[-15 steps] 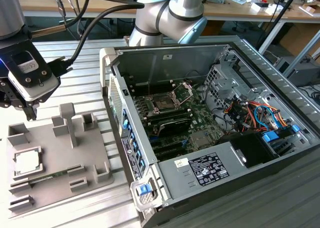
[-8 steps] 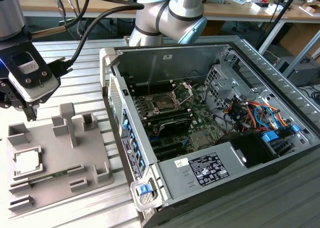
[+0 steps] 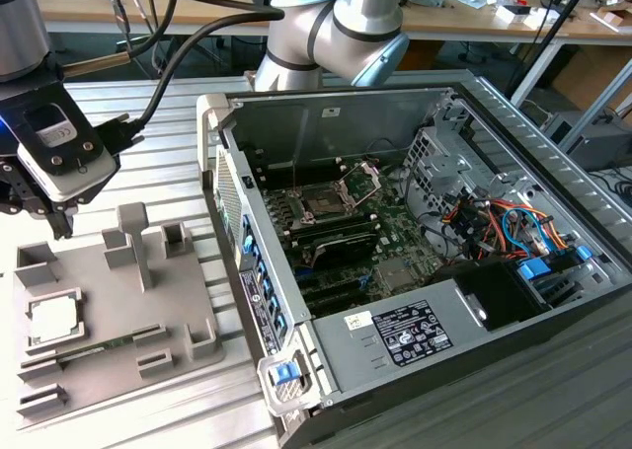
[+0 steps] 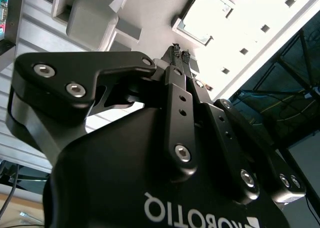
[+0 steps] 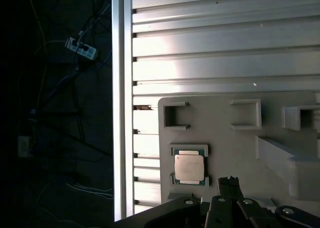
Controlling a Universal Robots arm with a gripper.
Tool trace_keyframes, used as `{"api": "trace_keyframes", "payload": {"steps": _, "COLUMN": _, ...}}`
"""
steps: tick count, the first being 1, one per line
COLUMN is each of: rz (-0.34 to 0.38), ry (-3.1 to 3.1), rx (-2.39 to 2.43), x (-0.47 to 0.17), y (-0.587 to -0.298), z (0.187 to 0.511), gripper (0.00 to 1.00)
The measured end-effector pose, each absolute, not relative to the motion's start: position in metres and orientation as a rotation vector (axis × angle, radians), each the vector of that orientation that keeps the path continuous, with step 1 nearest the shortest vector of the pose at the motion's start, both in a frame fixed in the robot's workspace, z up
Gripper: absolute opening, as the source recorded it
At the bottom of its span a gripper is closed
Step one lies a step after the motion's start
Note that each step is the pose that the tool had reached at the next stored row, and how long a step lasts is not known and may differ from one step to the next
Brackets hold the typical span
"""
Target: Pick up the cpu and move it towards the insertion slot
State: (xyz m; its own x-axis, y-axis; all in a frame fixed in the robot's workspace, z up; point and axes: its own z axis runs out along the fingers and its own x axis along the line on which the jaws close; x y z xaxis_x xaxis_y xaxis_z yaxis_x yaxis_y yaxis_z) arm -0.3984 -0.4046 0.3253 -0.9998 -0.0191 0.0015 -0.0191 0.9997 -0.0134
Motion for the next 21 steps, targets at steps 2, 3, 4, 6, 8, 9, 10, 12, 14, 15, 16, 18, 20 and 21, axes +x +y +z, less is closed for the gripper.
{"api": "trace_keyframes", "payload": {"steps": 2, "rz": 0.022, "ry": -3.14, "rx": 0.03, "x": -0.3984, "y": -0.4046, "z": 0.3249, "gripper": 0.11}}
{"api": "trace_keyframes", "payload": {"steps": 3, "rz": 0.022, "ry": -3.14, "rx": 0.03, "x": -0.3984, "y": -0.4046, "z": 0.3247, "gripper": 0.11}}
{"api": "trace_keyframes", "payload": {"steps": 4, "rz": 0.022, "ry": -3.14, "rx": 0.03, "x": -0.3984, "y": -0.4046, "z": 0.3246, "gripper": 0.11}}
{"api": "trace_keyframes", "payload": {"steps": 6, "rz": 0.023, "ry": -3.14, "rx": 0.03, "x": -0.3985, "y": -0.4046, "z": 0.3241, "gripper": 0.11}}
{"api": "trace_keyframes", "payload": {"steps": 8, "rz": 0.023, "ry": -3.14, "rx": 0.03, "x": -0.3985, "y": -0.4046, "z": 0.3238, "gripper": 0.11}}
{"api": "trace_keyframes", "payload": {"steps": 9, "rz": 0.023, "ry": -3.14, "rx": 0.03, "x": -0.3985, "y": -0.4046, "z": 0.3236, "gripper": 0.11}}
{"api": "trace_keyframes", "payload": {"steps": 10, "rz": 0.023, "ry": -3.14, "rx": 0.03, "x": -0.3985, "y": -0.4046, "z": 0.3235, "gripper": 0.11}}
{"api": "trace_keyframes", "payload": {"steps": 12, "rz": 0.023, "ry": -3.14, "rx": 0.03, "x": -0.3985, "y": -0.4046, "z": 0.323, "gripper": 0.11}}
{"api": "trace_keyframes", "payload": {"steps": 14, "rz": 0.023, "ry": -3.14, "rx": 0.03, "x": -0.3985, "y": -0.4046, "z": 0.3227, "gripper": 0.11}}
{"api": "trace_keyframes", "payload": {"steps": 15, "rz": 0.023, "ry": -3.14, "rx": 0.03, "x": -0.3985, "y": -0.4046, "z": 0.3225, "gripper": 0.11}}
{"api": "trace_keyframes", "payload": {"steps": 16, "rz": 0.023, "ry": -3.14, "rx": 0.03, "x": -0.3985, "y": -0.4046, "z": 0.3224, "gripper": 0.11}}
{"api": "trace_keyframes", "payload": {"steps": 18, "rz": 0.023, "ry": -3.14, "rx": 0.03, "x": -0.3985, "y": -0.4046, "z": 0.3223, "gripper": 0.11}}
{"api": "trace_keyframes", "payload": {"steps": 20, "rz": 0.024, "ry": -3.14, "rx": 0.03, "x": -0.3985, "y": -0.4046, "z": 0.322, "gripper": 0.11}}
{"api": "trace_keyframes", "payload": {"steps": 21, "rz": 0.024, "ry": -3.14, "rx": 0.03, "x": -0.3985, "y": -0.4046, "z": 0.3217, "gripper": 0.11}}
